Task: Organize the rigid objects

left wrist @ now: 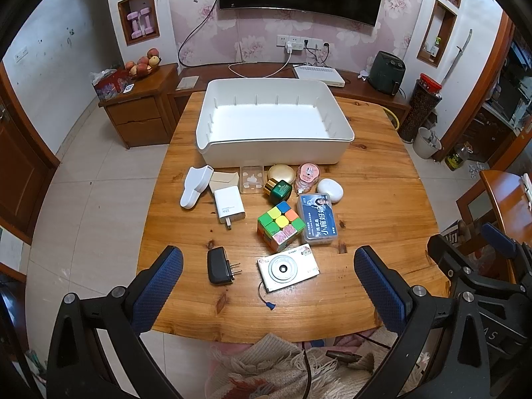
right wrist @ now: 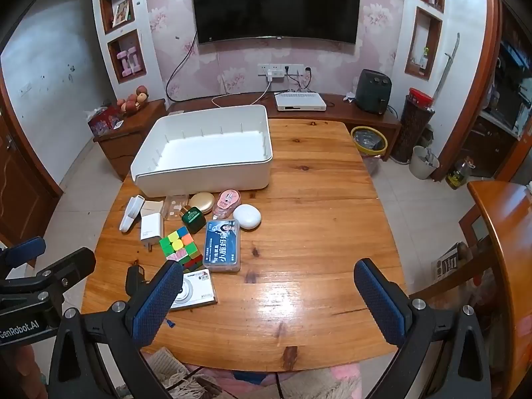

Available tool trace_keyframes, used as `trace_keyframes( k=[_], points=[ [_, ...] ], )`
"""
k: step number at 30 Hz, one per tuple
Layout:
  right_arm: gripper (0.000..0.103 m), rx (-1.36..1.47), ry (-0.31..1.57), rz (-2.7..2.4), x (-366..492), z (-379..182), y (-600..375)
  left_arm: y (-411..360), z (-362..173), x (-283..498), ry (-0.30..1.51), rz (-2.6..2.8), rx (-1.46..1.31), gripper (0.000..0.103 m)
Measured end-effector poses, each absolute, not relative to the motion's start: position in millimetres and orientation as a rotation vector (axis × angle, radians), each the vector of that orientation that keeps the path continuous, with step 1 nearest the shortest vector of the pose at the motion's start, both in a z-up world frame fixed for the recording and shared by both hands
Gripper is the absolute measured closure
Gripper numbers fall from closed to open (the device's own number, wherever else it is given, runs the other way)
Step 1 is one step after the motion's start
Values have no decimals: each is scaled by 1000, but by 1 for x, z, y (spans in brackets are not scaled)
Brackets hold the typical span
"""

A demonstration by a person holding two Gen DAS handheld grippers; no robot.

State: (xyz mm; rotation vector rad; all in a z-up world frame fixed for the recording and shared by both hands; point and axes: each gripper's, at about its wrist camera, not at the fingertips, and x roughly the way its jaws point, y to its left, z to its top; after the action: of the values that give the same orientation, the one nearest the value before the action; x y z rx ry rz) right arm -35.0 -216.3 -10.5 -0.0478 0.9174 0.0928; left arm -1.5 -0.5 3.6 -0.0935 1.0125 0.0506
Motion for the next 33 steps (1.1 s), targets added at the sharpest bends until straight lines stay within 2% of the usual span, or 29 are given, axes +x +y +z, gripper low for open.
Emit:
trace_keyframes(
  k=[33],
  points=[
    [0, -42, 913, 101, -39, -10, -216, 7, 16, -6, 996, 65, -93, 1]
  ],
)
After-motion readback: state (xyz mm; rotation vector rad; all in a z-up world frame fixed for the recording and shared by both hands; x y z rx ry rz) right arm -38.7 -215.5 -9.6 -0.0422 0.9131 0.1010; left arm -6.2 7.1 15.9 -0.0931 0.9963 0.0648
